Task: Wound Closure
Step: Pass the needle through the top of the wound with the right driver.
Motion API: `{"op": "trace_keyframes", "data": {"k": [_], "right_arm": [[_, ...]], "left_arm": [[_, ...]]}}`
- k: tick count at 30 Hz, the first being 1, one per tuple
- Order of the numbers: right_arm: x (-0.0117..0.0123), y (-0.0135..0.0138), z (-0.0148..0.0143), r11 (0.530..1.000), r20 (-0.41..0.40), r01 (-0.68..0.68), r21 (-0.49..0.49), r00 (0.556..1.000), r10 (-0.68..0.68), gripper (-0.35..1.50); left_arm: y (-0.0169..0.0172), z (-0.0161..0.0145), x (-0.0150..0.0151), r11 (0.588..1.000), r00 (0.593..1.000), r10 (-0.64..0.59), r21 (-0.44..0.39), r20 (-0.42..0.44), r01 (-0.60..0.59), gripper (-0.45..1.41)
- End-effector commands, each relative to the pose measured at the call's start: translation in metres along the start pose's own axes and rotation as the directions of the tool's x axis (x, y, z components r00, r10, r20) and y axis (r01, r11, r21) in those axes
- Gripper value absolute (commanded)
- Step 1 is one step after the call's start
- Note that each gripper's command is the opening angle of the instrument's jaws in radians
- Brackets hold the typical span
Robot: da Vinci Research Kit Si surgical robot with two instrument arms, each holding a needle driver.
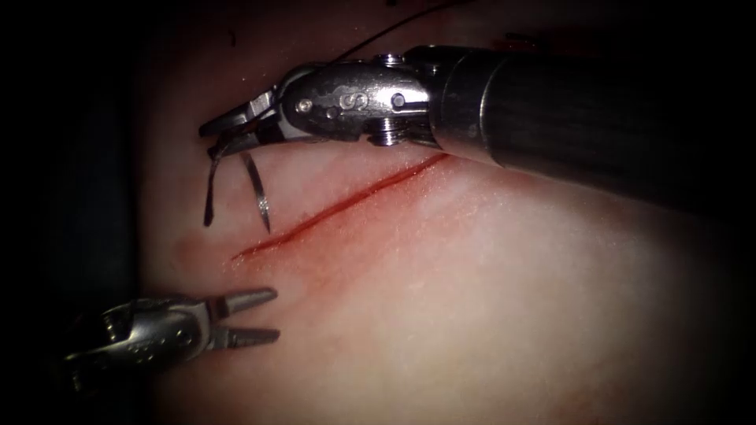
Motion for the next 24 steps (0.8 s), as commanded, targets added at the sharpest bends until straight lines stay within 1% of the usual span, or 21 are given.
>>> {"op": "trace_keyframes", "data": {"k": [1, 5, 6, 11, 18, 24], "right_arm": [[-0.0002, 0.0009, 0.0005, 1.000, 0.006, 0.025, -0.004, 1.000, -0.025, -0.35], [0.0000, 0.0015, 0.0006, 0.998, 0.032, 0.065, -0.027, 0.997, -0.064, -0.35], [0.0002, 0.0020, 0.0007, 0.996, 0.038, 0.078, -0.037, 0.996, -0.076, -0.35], [0.0002, 0.0027, 0.0010, 0.995, 0.039, 0.084, -0.055, 0.996, -0.082, -0.35], [0.0000, 0.0031, 0.0017, 0.992, 0.050, 0.111, -0.060, 0.993, -0.108, -0.35], [-0.0004, 0.0029, 0.0017, 0.986, 0.051, 0.156, -0.058, 0.987, -0.154, -0.35]], "left_arm": [[-0.0003, 0.0009, -0.0003, 1.000, 1.000, -0.001, -0.001, 0.003, 0.001, 0.18], [-0.0006, 0.0015, -0.0010, 1.000, 1.000, -0.012, -0.005, 0.015, 0.012, 0.18], [-0.0008, 0.0017, -0.0012, 1.000, 1.000, -0.011, -0.006, 0.018, 0.011, 0.18], [-0.0010, 0.0018, -0.0012, 1.000, 1.000, -0.023, -0.008, 0.017, 0.023, 0.16], [-0.0007, 0.0022, -0.0015, 0.999, 1.000, -0.018, -0.030, 0.014, 0.019, 0.14], [-0.0005, 0.0021, -0.0014, 0.999, 1.000, -0.019, -0.036, 0.012, 0.019, 0.13]]}}
